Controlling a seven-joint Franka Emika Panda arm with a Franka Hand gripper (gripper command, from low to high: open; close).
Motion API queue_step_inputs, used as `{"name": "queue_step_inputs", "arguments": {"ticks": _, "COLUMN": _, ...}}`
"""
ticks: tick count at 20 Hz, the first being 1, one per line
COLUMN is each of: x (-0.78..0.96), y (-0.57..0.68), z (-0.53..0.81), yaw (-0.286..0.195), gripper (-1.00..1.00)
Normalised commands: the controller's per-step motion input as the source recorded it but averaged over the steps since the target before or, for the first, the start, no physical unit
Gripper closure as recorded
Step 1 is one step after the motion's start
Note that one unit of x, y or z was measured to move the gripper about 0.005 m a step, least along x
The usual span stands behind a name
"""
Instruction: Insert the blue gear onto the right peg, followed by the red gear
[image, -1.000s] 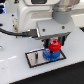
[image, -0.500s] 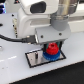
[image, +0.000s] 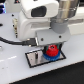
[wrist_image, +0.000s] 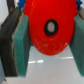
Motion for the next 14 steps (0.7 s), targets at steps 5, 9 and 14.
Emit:
{"name": "queue_step_inputs", "arguments": {"ticks": 5, "x": 0.01, "y": 0.11, "z": 0.43, "yaw": 0.0, "gripper": -1.0}}
{"name": "queue_step_inputs", "arguments": {"ticks": 9, "x": 0.0, "y": 0.06, "z": 0.34, "yaw": 0.0, "gripper": -1.0}}
{"name": "queue_step_inputs", "arguments": {"ticks": 14, "x": -0.01, "y": 0.01, "z": 0.04, "yaw": 0.0, "gripper": -1.0}}
